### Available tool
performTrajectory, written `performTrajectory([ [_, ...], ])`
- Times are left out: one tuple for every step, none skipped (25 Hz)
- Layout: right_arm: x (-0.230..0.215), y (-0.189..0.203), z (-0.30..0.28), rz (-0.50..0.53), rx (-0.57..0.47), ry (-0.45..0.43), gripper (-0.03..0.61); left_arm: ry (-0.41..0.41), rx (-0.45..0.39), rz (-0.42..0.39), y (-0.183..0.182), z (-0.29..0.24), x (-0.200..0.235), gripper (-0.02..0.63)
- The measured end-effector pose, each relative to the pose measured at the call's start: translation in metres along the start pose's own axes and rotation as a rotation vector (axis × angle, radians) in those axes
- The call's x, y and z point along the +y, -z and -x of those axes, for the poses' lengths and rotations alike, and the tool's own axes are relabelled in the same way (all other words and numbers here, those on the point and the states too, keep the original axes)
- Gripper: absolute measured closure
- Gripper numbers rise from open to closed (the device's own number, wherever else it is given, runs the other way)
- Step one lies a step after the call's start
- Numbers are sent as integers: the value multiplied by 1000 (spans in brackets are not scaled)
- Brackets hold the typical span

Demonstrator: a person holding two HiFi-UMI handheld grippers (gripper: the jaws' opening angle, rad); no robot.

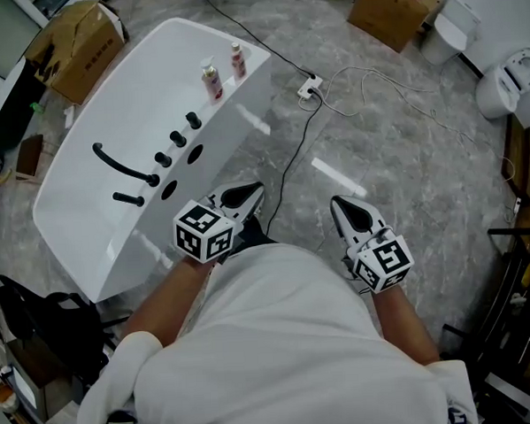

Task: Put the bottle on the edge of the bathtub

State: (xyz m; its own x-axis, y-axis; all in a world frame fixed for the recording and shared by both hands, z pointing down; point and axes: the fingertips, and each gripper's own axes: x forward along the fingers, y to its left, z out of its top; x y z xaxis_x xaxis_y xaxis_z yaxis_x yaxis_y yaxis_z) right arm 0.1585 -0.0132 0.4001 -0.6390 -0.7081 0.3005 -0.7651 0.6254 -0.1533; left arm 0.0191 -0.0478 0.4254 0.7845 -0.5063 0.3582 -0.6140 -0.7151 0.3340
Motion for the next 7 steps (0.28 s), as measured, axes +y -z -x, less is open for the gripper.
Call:
performTrajectory([
  [-1, 0, 0, -1, 1, 1, 571, 1, 0, 1, 0, -1, 0, 595],
  [-3, 0, 0, -2, 2, 3, 571, 2, 0, 1, -1, -3, 0, 595],
  [-5, 0, 0, -4, 3, 4, 571, 3, 1, 2, -1, -5, 0, 595],
  [-7, 0, 0, -5, 3, 5, 572, 3, 2, 2, -1, -7, 1, 595],
  [-9, 0, 0, -5, 3, 6, 571, 4, 3, 3, -1, -9, 2, 595],
  [-11, 1, 0, -5, 5, 7, 571, 4, 5, 5, -2, -11, 3, 595],
  [-13, 1, 0, -6, 6, 8, 571, 5, 6, 6, -2, -13, 4, 595],
])
